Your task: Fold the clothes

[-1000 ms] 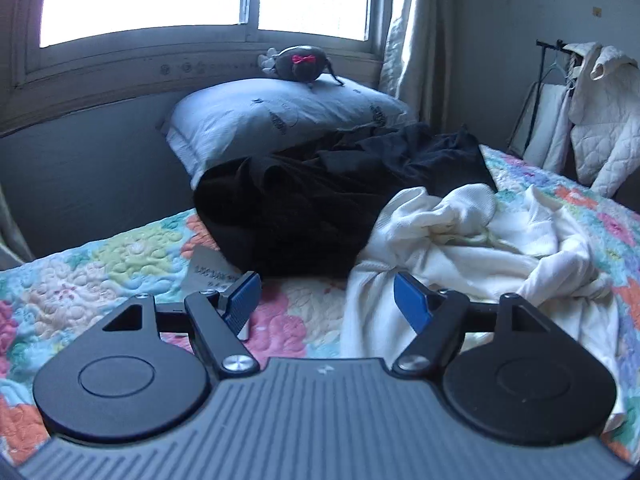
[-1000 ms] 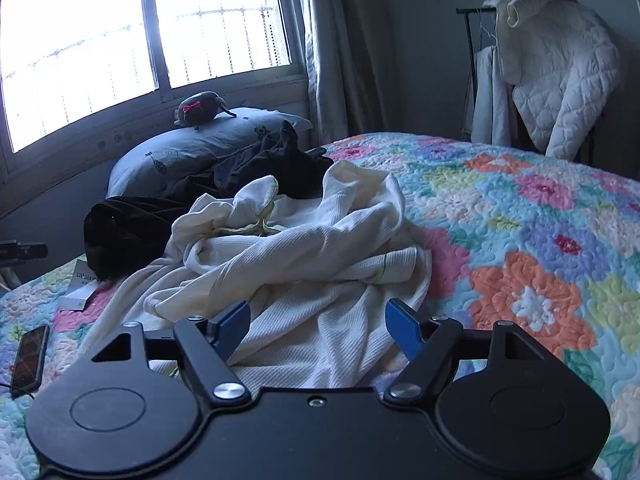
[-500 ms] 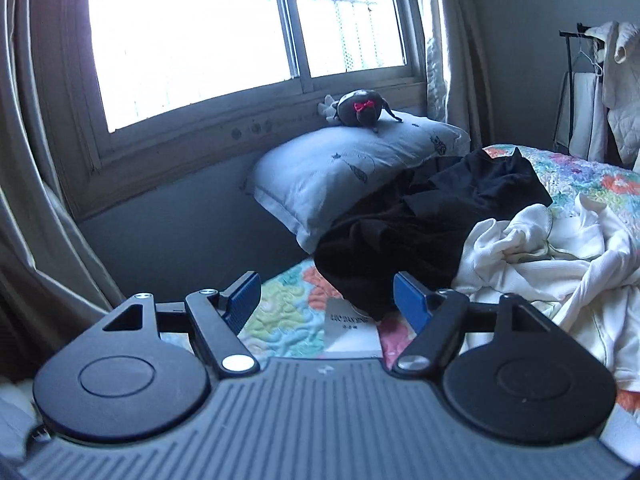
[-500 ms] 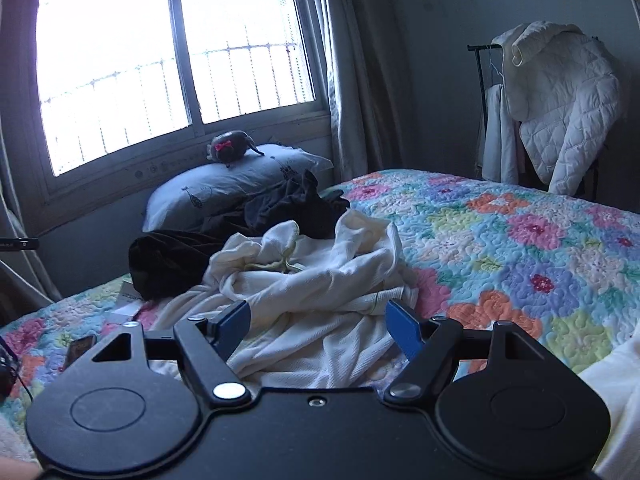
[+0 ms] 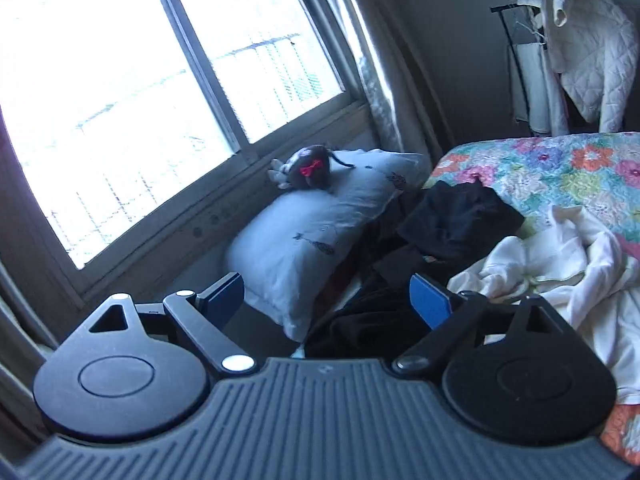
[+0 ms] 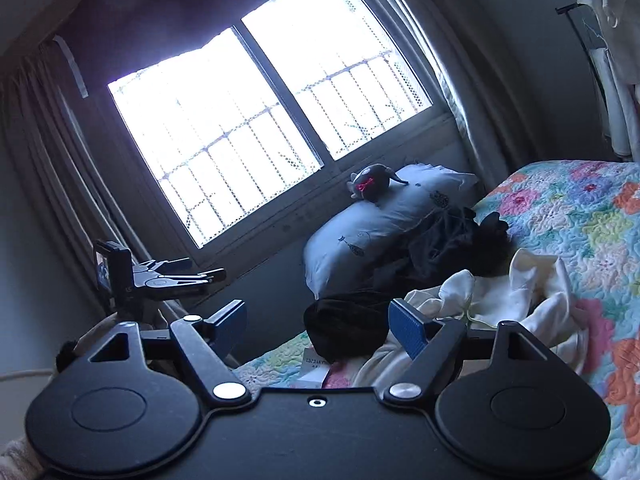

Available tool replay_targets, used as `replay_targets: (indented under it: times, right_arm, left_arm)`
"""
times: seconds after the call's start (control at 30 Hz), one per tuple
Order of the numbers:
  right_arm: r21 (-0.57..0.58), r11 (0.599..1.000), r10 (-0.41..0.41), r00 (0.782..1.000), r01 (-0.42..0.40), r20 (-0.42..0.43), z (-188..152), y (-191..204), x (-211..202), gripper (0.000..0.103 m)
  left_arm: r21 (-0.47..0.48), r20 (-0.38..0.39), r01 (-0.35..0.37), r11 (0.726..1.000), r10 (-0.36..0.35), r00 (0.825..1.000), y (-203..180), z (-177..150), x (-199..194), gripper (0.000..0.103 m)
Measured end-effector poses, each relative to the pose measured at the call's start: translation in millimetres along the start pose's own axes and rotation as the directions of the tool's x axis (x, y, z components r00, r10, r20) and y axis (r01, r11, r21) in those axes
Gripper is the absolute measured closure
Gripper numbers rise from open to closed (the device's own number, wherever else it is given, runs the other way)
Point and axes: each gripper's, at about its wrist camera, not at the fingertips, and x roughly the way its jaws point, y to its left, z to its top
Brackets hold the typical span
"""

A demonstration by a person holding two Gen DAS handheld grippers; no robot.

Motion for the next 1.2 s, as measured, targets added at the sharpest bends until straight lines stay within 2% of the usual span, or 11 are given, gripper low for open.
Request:
replay_targets:
  times: [0.1, 0.2, 0.3, 0.43, 0.47, 0.8, 0.93, 0.97, 1.07, 1.13, 1.2]
  right_arm:
    - [0.027, 1.000, 0.008, 0.999, -0.006, -0.049, -5.7, -13.0, 35.8, 0.021]
    - [0.012, 0.995, -0.100, 0.988, 0.102, -0.116, -27.4, -39.2, 62.6, 0.021]
    - [0.041, 0.984, -0.162, 0.967, 0.173, -0.197, -61.3, -75.2, 80.1, 0.021]
    - [0.080, 0.953, -0.259, 0.921, 0.293, -0.290, -114.8, -122.0, 84.3, 0.021]
    - [0.085, 0.944, -0.279, 0.907, 0.320, -0.314, -127.3, -132.7, 84.3, 0.021]
    - [0.140, 0.898, -0.338, 0.859, 0.416, -0.386, -204.7, -176.2, 96.3, 0.021]
    - [0.100, 0.898, -0.365, 0.853, 0.428, -0.373, -216.2, -182.3, 113.8, 0.019]
    - [0.072, 0.902, -0.374, 0.853, 0.426, -0.364, -219.1, -182.6, 118.6, 0.016]
    - [-0.001, 0.893, -0.426, 0.846, 0.449, -0.322, -222.3, -173.3, 130.4, 0.017]
    - [-0.073, 0.886, -0.458, 0.839, 0.458, -0.294, -224.6, -165.1, 138.9, 0.034]
    - [-0.066, 0.873, -0.483, 0.836, 0.483, -0.261, -223.9, -166.3, 139.3, 0.064]
  left_arm:
    - [-0.065, -0.050, 0.137, 0.988, -0.141, 0.989, -33.3, -27.8, 28.6, 0.012]
    - [-0.135, -0.147, 0.238, 0.962, -0.257, 0.955, -68.9, -81.9, 66.0, 0.012]
    - [-0.218, -0.228, 0.304, 0.927, -0.352, 0.908, -99.4, -141.0, 102.6, 0.012]
    - [-0.391, -0.347, 0.362, 0.846, -0.500, 0.793, -125.8, -219.2, 140.6, 0.013]
    - [-0.398, -0.360, 0.366, 0.841, -0.510, 0.781, -129.8, -228.3, 143.8, 0.013]
    - [-0.332, -0.401, 0.394, 0.857, -0.506, 0.763, -149.9, -238.8, 141.5, 0.012]
    - [-0.100, -0.475, 0.241, 0.965, -0.259, 0.841, -161.2, -246.5, 144.0, 0.005]
    - [-0.083, -0.479, 0.241, 0.967, -0.251, 0.841, -161.9, -250.0, 144.9, 0.004]
    - [-0.240, -0.495, 0.271, 0.932, -0.358, 0.792, -154.4, -259.0, 156.0, 0.004]
    - [-0.312, -0.475, 0.244, 0.918, -0.373, 0.797, -153.0, -263.1, 161.4, 0.000]
    - [-0.308, -0.424, 0.226, 0.924, -0.346, 0.837, -157.7, -262.5, 158.3, 0.002]
